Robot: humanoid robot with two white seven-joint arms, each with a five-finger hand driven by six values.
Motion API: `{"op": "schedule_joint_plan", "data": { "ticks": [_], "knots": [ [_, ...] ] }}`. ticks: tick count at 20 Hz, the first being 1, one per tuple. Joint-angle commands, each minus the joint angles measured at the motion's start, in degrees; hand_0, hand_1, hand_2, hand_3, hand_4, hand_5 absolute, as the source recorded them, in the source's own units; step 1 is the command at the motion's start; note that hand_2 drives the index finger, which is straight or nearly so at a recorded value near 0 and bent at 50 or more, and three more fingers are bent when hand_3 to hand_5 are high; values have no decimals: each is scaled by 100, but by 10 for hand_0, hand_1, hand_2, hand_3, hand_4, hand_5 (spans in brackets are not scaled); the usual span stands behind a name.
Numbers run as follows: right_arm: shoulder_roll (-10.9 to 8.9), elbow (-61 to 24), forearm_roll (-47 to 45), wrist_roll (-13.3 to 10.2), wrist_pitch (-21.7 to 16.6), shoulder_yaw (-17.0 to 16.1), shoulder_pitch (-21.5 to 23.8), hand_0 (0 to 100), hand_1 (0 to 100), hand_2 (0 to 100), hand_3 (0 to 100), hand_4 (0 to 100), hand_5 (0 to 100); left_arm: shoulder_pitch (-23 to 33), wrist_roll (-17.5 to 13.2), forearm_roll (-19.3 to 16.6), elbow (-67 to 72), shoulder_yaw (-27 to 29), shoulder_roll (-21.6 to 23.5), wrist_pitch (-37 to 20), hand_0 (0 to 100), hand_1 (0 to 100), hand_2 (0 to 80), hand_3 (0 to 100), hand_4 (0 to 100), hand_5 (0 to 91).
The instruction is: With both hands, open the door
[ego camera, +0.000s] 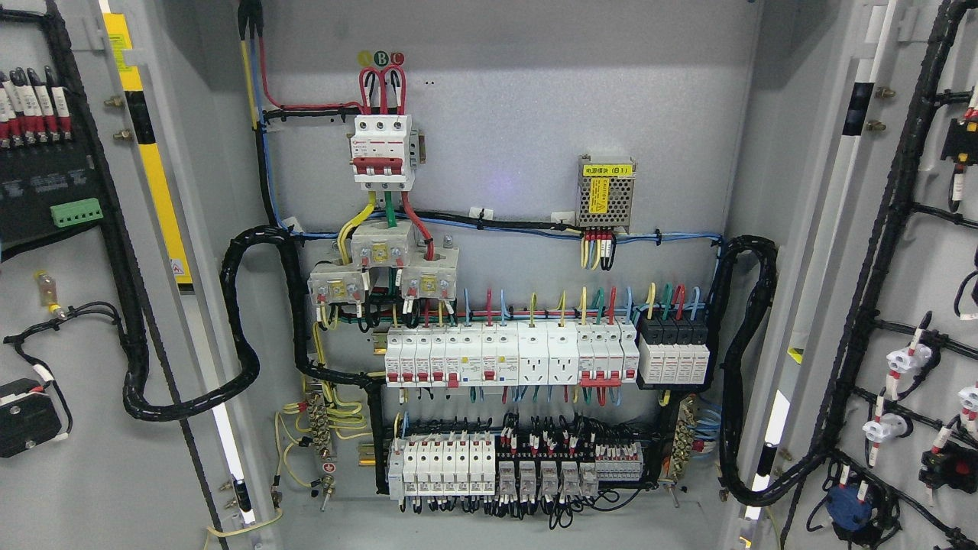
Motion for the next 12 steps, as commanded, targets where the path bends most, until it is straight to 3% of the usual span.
{"op": "schedule_joint_plan", "data": {
  "ticks": [1,12],
  "knots": [
    [5,-78,-9,-1,-6,172,20,214,144,0,0,0,0,102,0,0,-557,-31,-52,-2,0,0,0,0,0,0],
    [-38,-456,-1,-1,-50,585,108,213,144,0,0,0,0,454,61,-88,-2086,-425,-499,-20,0,0,0,0,0,0]
  ]
}}
